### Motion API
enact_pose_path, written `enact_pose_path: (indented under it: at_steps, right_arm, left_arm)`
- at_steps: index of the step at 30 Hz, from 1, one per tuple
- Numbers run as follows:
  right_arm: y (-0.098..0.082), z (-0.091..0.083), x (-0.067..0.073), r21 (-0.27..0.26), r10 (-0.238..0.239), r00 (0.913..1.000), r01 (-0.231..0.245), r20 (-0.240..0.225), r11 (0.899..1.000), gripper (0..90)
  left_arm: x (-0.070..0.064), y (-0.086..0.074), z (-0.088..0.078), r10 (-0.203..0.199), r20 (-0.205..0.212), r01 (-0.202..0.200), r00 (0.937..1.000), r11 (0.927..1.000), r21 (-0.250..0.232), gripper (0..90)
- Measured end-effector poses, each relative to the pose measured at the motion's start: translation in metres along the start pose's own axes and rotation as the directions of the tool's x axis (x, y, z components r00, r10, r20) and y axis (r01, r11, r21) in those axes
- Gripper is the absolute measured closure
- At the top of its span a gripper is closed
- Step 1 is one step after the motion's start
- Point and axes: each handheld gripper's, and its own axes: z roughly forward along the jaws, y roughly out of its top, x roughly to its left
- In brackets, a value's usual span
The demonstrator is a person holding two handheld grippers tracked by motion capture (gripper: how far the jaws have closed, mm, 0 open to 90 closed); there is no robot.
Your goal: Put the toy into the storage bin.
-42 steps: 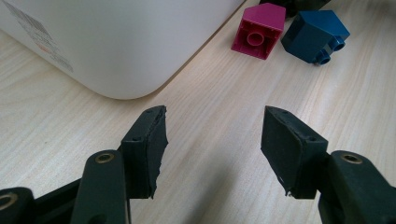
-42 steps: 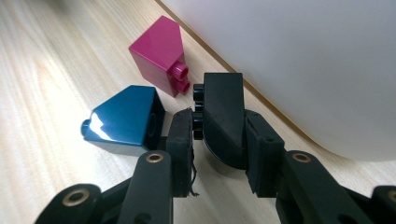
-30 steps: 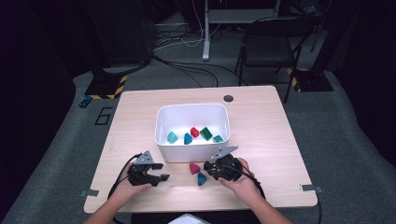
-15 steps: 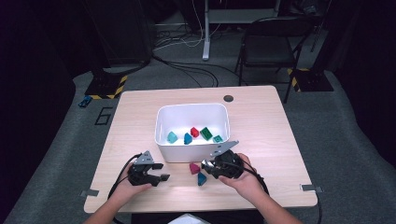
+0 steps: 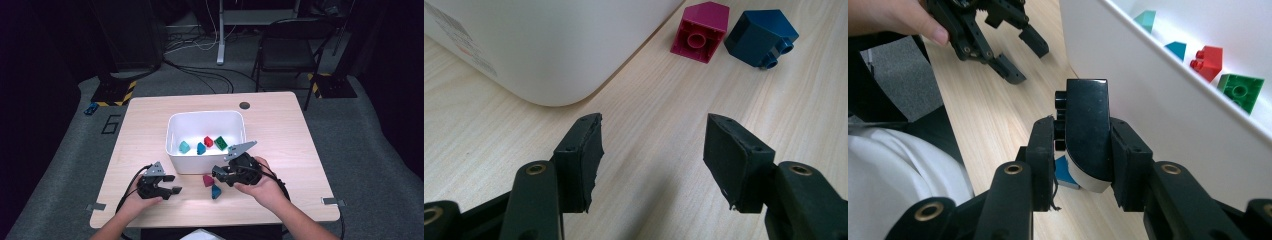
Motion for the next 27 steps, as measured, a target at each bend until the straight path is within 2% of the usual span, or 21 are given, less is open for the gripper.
enact_pose_path:
  at_steps: [10, 13, 18, 19, 27]
  right_arm:
    - [0.022, -0.016, -0.006, -0.021, -0.007, 1.0000, 0.007, 0.007, 1.000, 66.1]
    - [0.029, -0.020, -0.007, -0.024, 0.007, 0.9999, -0.007, 0.009, 1.000, 66.2]
    - [0.037, -0.022, -0.011, -0.029, 0.000, 0.9999, 0.000, 0.017, 1.000, 66.2]
    - [0.039, -0.023, -0.012, -0.031, 0.007, 0.9998, -0.006, 0.017, 0.999, 66.2]
    - [0.058, -0.022, -0.025, -0.046, 0.002, 0.9992, -0.001, 0.039, 0.999, 66.2]
  left_arm:
    - [0.000, 0.000, 0.000, 0.001, -0.001, -0.001, 1.0000, 1.0000, -0.002, 40.3]
    - [0.000, 0.000, 0.000, -0.002, 0.003, 0.002, 1.0000, 1.0000, 0.000, 40.3]
    - [0.000, 0.000, 0.000, 0.007, 0.001, -0.007, 1.0000, 1.0000, 0.001, 40.3]
    - [-0.001, 0.000, 0.000, -0.003, 0.003, 0.003, 1.0000, 1.0000, -0.001, 40.3]
    - [-0.001, 0.000, 0.000, 0.000, 0.001, 0.000, 1.0000, 1.0000, -0.001, 40.3]
